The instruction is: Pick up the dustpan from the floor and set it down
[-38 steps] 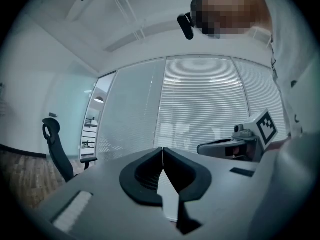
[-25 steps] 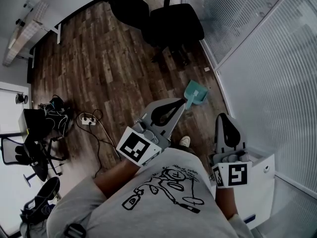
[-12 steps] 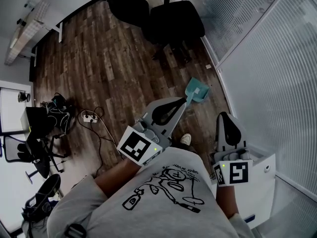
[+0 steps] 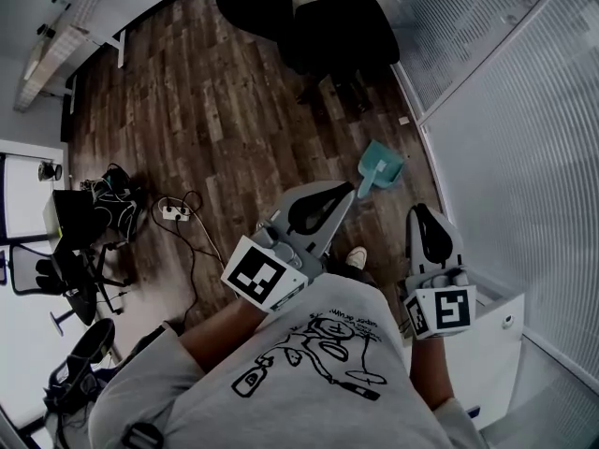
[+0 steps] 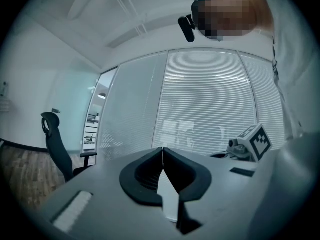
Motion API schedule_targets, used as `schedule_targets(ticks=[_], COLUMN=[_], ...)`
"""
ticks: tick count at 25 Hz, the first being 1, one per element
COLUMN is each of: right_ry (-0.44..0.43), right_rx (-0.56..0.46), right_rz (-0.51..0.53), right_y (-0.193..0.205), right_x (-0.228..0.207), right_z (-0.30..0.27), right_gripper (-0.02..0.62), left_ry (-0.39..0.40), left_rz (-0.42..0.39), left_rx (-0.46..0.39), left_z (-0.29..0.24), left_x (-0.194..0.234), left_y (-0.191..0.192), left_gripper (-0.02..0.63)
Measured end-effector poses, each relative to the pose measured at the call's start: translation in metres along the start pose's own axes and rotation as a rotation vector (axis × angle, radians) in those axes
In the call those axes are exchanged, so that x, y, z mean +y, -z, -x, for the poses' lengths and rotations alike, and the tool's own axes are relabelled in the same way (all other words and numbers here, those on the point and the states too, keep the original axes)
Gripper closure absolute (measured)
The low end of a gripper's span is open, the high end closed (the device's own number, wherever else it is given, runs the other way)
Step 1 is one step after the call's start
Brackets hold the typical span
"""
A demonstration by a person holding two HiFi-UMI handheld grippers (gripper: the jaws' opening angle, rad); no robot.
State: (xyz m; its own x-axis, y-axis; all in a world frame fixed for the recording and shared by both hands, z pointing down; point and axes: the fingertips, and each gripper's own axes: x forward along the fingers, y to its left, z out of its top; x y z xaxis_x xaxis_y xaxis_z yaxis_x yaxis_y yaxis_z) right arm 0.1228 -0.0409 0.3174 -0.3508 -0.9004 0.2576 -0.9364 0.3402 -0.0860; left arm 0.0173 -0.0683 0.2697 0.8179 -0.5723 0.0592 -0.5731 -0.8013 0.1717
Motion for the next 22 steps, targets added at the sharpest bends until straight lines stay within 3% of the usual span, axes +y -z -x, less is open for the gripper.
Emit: schedule_targets(ticks=[13, 22], right_ry=[-0.040, -0.053], right_rx=[0.127, 0.250], right_rz=[-0.094, -0.128], right_y=[0.078, 0.145], right_x=[0.001, -0.005], right_z=[-0.034, -0.054], right_gripper=[0.580, 0.518], left_ry=[-0.026, -0.037], left_rz=[0.007, 0.010], left_rx=[0.030, 0.044], left_z=[0.014, 0.025], left_x=[0.012, 0.015], left_y=[0.010, 0.020], left_gripper=[0.604, 0.604])
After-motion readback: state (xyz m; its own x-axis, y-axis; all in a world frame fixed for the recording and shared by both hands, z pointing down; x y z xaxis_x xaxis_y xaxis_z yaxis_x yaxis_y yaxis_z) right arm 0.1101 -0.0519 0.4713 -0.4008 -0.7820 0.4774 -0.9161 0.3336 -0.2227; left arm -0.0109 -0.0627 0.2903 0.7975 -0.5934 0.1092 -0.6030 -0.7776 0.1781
